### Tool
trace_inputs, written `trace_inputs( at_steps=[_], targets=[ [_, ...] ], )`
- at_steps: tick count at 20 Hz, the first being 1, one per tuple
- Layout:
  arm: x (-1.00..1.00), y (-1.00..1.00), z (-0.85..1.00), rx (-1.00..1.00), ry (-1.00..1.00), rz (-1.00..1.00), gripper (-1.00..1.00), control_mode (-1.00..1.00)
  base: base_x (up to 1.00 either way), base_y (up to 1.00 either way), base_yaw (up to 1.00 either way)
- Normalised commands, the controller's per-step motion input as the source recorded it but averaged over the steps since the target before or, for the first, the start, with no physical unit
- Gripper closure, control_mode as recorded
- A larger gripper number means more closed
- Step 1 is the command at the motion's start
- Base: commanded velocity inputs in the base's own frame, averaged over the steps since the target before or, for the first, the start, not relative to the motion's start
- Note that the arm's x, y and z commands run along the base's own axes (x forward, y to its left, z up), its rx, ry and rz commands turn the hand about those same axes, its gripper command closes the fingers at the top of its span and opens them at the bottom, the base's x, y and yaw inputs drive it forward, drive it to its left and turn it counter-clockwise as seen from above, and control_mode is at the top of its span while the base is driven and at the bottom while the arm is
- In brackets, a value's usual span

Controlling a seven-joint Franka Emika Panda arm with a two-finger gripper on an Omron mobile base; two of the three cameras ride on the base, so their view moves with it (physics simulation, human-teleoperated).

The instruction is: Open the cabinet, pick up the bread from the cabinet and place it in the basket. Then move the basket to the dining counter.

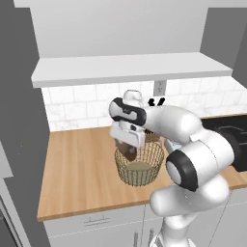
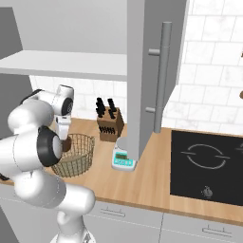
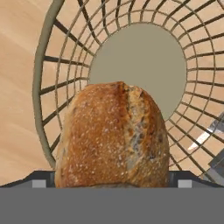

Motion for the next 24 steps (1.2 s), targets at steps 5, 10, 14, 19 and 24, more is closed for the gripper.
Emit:
trace_inputs(
  at_steps=[5,10,14,19,24],
  targets=[
    [0.52,0.03,0.00,0.01,0.00,-0.01,-1.00,-1.00,0.00,0.00,0.00],
    [0.15,0.00,0.00,0.02,0.00,-0.02,-1.00,-1.00,0.00,0.00,0.00],
    [-0.08,0.00,0.00,0.00,-0.02,0.01,-1.00,-1.00,0.00,0.00,0.00],
    [-0.23,0.00,0.00,-0.01,-0.25,0.07,-1.00,-1.00,0.00,0.00,0.00],
    [-0.39,0.07,0.06,0.00,-0.12,0.01,-1.00,-1.00,0.00,0.00,0.00]
  ],
)
